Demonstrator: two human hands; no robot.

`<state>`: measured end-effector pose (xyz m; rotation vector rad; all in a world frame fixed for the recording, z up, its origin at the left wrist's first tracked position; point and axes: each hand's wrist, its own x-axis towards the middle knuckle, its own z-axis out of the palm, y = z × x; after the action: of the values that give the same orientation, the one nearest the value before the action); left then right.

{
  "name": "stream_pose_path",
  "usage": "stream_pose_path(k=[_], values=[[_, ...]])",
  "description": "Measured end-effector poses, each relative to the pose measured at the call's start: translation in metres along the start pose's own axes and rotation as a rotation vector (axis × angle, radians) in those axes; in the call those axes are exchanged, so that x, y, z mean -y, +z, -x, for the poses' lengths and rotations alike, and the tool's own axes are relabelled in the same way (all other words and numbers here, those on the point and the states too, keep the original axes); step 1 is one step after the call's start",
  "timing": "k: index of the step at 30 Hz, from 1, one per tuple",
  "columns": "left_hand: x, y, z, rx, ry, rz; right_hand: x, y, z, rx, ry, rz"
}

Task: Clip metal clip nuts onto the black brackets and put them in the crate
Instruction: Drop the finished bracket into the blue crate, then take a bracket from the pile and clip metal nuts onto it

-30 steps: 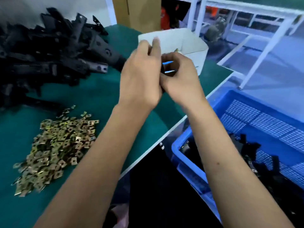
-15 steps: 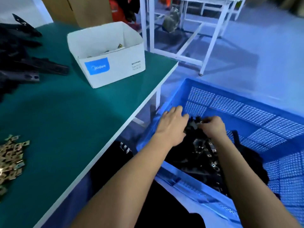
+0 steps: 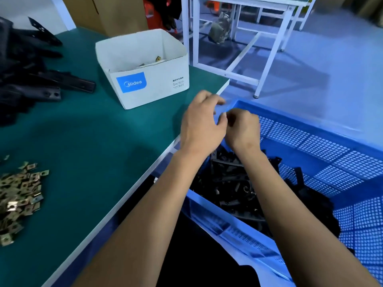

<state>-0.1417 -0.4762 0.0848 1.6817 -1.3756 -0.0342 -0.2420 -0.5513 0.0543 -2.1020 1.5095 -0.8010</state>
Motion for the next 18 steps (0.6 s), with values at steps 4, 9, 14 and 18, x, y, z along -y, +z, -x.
stream_pose_path(k=[4,9,14,18], values=[[0.007,-0.059,-0.005,-0.275,-0.001,0.074,0.071,0.000,0.021,-0.043,-0.294,-0.063],[0.055,-0.155,0.016,-0.505,-0.116,-0.027,0.159,0.030,0.049,0.081,-0.616,-0.109],[0.108,-0.256,0.070,-0.619,-0.287,-0.266,0.245,0.080,0.097,0.335,-0.826,-0.064],[0.147,-0.333,0.131,-0.665,-0.473,-0.453,0.304,0.115,0.148,0.486,-1.009,-0.074]])
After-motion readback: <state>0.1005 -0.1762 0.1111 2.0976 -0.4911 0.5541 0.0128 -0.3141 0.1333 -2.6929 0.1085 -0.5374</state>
